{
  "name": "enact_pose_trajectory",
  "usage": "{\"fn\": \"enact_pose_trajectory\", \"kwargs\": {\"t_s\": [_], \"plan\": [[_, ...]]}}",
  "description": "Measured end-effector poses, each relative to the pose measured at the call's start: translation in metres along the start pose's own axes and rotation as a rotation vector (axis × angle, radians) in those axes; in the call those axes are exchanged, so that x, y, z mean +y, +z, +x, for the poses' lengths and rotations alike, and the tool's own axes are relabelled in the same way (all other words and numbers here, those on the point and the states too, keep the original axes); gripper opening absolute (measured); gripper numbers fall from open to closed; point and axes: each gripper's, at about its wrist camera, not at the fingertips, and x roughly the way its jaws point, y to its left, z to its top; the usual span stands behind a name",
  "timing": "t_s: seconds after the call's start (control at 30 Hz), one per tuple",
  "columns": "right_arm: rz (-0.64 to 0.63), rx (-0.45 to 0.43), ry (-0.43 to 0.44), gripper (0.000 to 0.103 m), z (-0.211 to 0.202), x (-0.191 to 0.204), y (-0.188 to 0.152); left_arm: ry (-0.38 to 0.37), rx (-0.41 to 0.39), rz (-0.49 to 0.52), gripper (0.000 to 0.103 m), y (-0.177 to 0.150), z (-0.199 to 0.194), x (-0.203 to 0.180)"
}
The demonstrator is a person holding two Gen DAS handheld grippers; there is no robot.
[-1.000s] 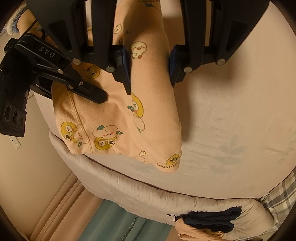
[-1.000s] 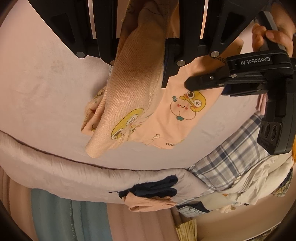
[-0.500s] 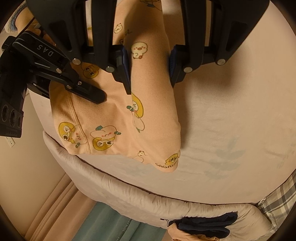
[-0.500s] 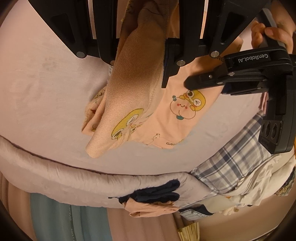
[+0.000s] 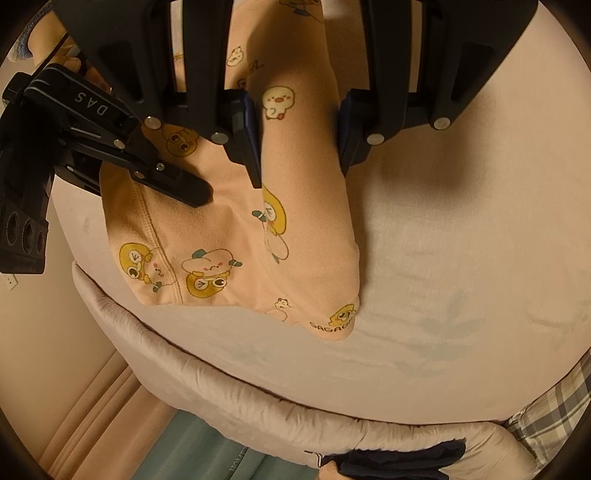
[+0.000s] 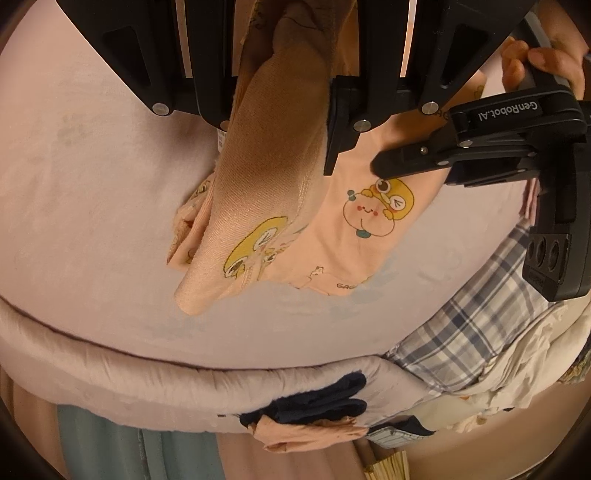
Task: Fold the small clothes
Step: 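Lower the fold onto the shirt and open both grippers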
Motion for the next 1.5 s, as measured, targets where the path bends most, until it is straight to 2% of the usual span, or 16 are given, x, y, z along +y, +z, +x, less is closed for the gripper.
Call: {"fn": "enact_pose_trajectory", "kwargs": {"t_s": [0.47,0.6,0.83,1.27,1.5], "plan": [[0.045,0.041,0.013,0.027,0.011,-0.01,-0.004,0.014,0.028,-0.009,0.039,-0.002,0.012,0.004],[0.077,0.049,0.027,0.029,0.012,-0.015,-0.006,0.02,0.031,-0.008,0.042,0.0,0.014,0.004],[0.139,0.054,0.046,0.038,0.011,-0.026,-0.011,0.048,0.027,-0.018,0.054,-0.002,0.013,0.008],[0.286,0.029,0.095,0.044,-0.005,-0.051,-0.025,0.072,0.015,-0.047,0.06,-0.013,0.0,0.016],[0.304,0.017,0.073,0.045,-0.013,-0.052,-0.03,0.092,0.013,-0.046,0.061,-0.017,-0.007,0.017]]}}
